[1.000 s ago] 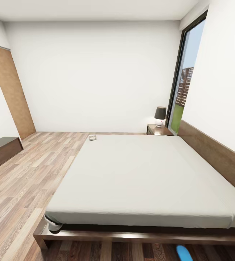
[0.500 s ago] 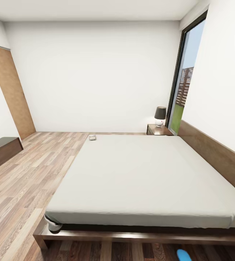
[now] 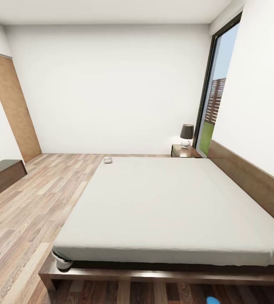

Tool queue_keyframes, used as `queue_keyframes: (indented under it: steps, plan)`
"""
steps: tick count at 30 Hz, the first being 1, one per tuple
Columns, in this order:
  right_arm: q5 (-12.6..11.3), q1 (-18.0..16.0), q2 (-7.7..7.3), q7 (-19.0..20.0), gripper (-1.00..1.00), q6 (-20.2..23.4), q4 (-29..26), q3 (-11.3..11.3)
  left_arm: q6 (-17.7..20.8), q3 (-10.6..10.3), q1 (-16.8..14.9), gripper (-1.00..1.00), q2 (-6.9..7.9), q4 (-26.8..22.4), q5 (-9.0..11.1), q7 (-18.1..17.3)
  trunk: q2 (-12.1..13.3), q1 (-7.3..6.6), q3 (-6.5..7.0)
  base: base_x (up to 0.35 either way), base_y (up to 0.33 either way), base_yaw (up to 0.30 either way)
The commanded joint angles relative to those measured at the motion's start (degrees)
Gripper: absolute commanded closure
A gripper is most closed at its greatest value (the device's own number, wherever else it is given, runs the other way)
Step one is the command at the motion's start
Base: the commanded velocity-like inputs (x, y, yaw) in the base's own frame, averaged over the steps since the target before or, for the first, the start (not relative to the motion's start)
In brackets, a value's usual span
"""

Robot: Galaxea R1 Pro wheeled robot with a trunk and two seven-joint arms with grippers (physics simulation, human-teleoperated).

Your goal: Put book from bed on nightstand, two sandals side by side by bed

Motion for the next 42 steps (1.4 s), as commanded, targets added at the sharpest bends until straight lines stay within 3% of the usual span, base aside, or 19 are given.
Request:
queue_keyframes:
  steps: [1,12,27,42]
  plan:
    - [0.0,0.0,0.06,0.3,1.00,0.4,-0.1,-0.1,-0.2,-0.5,0.0,1.00,0.04,0.1,0.5,0.2,-0.1,0.02,-0.08,0.000,0.000,0.000]
    - [0.0,0.0,0.12,0.2,1.00,0.4,0.2,0.0,-1.3,-0.5,0.0,1.00,0.04,0.2,0.3,0.1,-0.1,0.02,-0.08,0.000,0.000,0.000]
    - [0.0,0.0,0.12,0.2,1.00,0.3,1.1,0.0,-1.8,-0.5,0.0,1.00,-0.04,0.2,0.3,0.1,-6.1,3.32,-2.78,0.000,0.000,0.000]
    - [0.0,-0.1,0.24,0.2,1.00,0.3,1.2,0.0,-1.8,-0.5,0.0,1.00,-1.05,0.3,0.2,0.1,-12.1,6.61,-5.47,0.000,0.000,0.000]
